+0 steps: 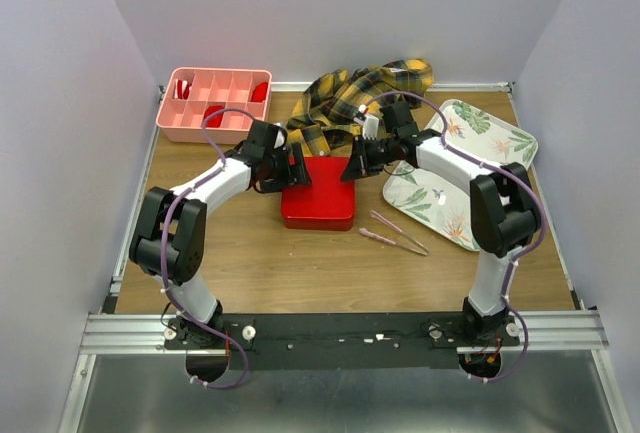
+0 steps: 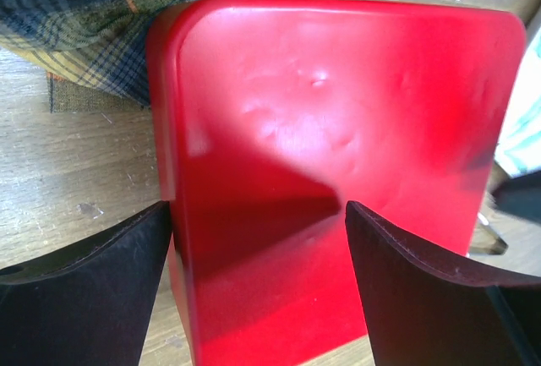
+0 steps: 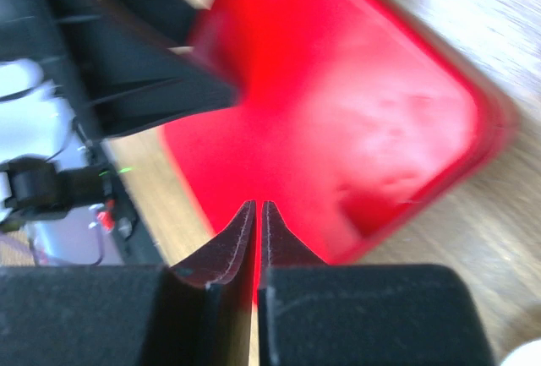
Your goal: Pack the cookies
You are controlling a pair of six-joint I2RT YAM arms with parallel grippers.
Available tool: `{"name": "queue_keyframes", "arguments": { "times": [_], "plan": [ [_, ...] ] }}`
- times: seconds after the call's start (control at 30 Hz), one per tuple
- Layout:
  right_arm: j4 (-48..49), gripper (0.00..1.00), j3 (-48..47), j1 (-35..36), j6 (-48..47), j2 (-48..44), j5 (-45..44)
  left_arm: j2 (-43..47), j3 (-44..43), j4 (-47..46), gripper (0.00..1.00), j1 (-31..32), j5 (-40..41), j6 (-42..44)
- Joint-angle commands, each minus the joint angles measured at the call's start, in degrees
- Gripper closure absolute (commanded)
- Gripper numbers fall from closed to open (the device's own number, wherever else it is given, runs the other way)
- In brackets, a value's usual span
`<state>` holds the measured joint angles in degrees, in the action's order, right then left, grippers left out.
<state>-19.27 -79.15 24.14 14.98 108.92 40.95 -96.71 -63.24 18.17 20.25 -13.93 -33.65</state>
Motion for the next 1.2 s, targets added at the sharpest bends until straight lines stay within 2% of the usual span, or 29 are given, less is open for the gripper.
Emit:
{"name": "queue_keyframes", "arguments": {
  "times": [0.0, 0.17, 0.33, 0.4, 0.6, 0.73, 0.83, 0.97, 1.17],
  "plan": [
    [-4.9, 0.89, -2.23, 0.03, 0.66, 4.36, -10.7, -1.99, -2.5, 2.74, 0.1, 1.28, 2.6, 0.43],
    [-5.52, 0.91, -1.71, 0.03, 1.1, 4.81, -15.1, -2.96, -3.73, 3.53, 0.09, 1.72, 3.12, 0.51],
    [-5.61, 0.91, -1.88, -0.06, 0.58, 5.07, -14.85, -4.54, -5.57, 5.02, 0.09, 2.07, 3.91, 1.13],
    [-5.69, 0.88, -3.28, -0.06, -0.47, 4.98, -11.61, -5.42, -6.45, 5.73, 0.09, 2.16, 4.7, 1.48],
    [-9.03, 0.81, -11.45, -0.06, -11.19, 2.53, -0.7, -7.35, -7.24, 7.14, 0.1, 2.16, 5.67, 1.66],
    [-7.19, 0.83, -13.65, 0.03, -14.36, -0.29, -3.15, -8.06, -7.33, 7.75, 0.11, 2.16, 6.11, 1.66],
    [-8.24, 0.89, -15.5, -0.06, -16.38, 0.76, -6.84, -8.67, -7.6, 7.93, 0.12, 2.16, 5.94, 1.39],
    [-12.63, 0.95, -18.57, 0.03, -16.21, 5.59, -10.97, -9.2, -7.77, 7.84, 0.13, 2.16, 5.76, 1.04],
    [-17.9, 0.98, -19.63, 0.64, -17.97, 13.5, -18.97, -9.82, -7.77, 8.1, 0.13, 2.07, 5.67, 0.87]
  ]
}}
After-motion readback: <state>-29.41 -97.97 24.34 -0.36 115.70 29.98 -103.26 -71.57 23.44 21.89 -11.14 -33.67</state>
